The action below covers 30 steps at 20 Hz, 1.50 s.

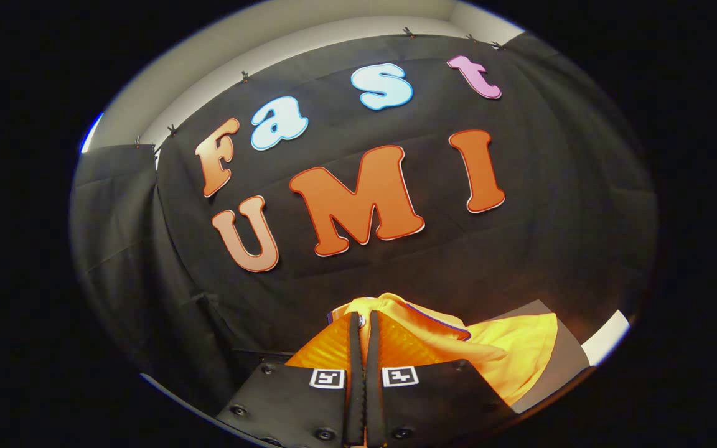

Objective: Put the clothes into the washing machine and then close the washing machine lid.

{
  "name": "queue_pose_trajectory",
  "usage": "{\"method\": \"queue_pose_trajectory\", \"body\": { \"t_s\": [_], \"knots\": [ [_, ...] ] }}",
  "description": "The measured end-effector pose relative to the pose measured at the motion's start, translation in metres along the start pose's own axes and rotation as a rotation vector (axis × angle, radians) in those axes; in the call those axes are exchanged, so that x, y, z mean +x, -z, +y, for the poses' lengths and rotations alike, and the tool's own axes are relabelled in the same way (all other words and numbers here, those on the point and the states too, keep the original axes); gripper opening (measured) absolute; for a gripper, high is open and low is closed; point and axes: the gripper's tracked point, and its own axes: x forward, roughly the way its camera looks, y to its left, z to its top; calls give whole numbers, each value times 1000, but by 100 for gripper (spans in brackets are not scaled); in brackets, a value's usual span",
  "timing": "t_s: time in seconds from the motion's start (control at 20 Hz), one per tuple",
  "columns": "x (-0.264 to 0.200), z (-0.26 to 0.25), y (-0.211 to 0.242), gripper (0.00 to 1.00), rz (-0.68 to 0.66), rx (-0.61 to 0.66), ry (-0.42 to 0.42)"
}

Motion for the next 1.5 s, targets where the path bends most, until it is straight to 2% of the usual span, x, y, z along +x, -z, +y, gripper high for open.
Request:
{"method": "queue_pose_trajectory", "body": {
  "t_s": [0.6,1.05,1.5],
  "knots": [
    [-14,107,-16,8,-44,-74,-104],
    [-26,164,2,8,-35,-113,-133],
    [-32,225,7,8,-30,-167,-209]
  ]
}}
